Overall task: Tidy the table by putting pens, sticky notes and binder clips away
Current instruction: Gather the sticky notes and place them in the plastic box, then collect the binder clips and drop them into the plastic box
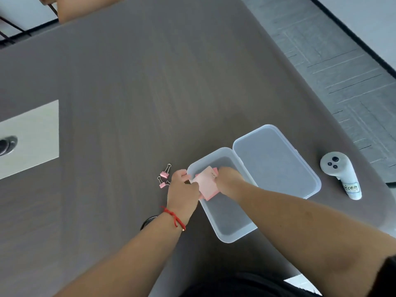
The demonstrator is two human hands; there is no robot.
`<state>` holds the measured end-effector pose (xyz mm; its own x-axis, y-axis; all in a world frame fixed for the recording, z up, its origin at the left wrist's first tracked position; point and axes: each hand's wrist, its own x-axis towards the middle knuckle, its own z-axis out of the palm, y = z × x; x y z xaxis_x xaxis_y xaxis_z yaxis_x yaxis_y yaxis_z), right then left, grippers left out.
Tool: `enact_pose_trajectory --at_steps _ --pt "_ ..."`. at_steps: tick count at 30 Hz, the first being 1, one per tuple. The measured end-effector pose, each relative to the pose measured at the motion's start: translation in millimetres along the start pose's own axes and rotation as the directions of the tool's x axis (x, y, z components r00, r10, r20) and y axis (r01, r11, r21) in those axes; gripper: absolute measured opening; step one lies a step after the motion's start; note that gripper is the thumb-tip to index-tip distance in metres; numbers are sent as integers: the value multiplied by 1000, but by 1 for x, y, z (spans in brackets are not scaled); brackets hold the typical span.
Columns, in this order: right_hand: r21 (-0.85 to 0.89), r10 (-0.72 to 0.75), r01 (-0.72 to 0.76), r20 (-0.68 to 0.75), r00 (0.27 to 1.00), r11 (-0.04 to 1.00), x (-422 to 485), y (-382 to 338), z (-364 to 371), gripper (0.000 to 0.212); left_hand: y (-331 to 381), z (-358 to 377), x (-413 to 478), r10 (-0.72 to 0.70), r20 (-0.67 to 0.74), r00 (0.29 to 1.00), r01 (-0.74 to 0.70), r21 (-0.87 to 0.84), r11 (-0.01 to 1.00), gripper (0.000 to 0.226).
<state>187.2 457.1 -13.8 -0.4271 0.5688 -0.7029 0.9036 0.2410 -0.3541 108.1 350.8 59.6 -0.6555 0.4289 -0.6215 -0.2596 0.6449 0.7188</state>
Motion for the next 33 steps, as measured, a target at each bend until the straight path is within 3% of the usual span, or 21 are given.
enact_pose_trajectory --at_steps 2,6,8,10,12,14,16,18,21,25,30,33 --pt "116 -2 9 -58 998 993 -3 2 -2 27 -2 -12 7 -7 -82 997 2 -64 998 37" --pt "8 -11 12 -78 997 1000 -23 -1 -12 36 -2 -45 36 -49 -234 971 25 -102 994 23" --pt "6 -96 99 -176 980 995 -45 -9 -21 37 0 -66 53 -39 -234 972 37 -13 999 23" --pt "15 -266 286 -320 909 958 -75 -25 -30 34 -3 -86 71 -1 -158 987 35 212 977 29" --pt "-10 -469 494 -329 819 869 -102 -45 -25 29 -10 -98 84 77 -20 997 -51 577 815 47" --pt "-32 -573 577 -165 803 816 -118 -64 -5 32 -19 -104 93 115 151 982 -190 802 566 64" --pt "-94 -513 515 49 857 852 -116 -78 23 47 -25 -105 99 111 265 958 -287 867 408 71" --pt "-219 -356 390 178 917 895 -103 -88 44 63 -30 -103 107 98 333 938 -346 887 306 75" --pt "-426 -233 275 148 961 862 -71 -91 73 75 -34 -97 116 93 404 910 -415 893 175 78" --pt "-593 -227 241 100 969 768 -33 -91 102 100 -36 -89 123 122 478 870 -490 868 87 67" --pt "-598 -200 203 71 977 775 -27 -100 85 102 -41 -90 126 102 599 794 -585 799 -140 51" --pt "-530 -162 199 116 980 824 -28 -104 79 96 -42 -91 124 116 594 796 -578 803 -141 40"
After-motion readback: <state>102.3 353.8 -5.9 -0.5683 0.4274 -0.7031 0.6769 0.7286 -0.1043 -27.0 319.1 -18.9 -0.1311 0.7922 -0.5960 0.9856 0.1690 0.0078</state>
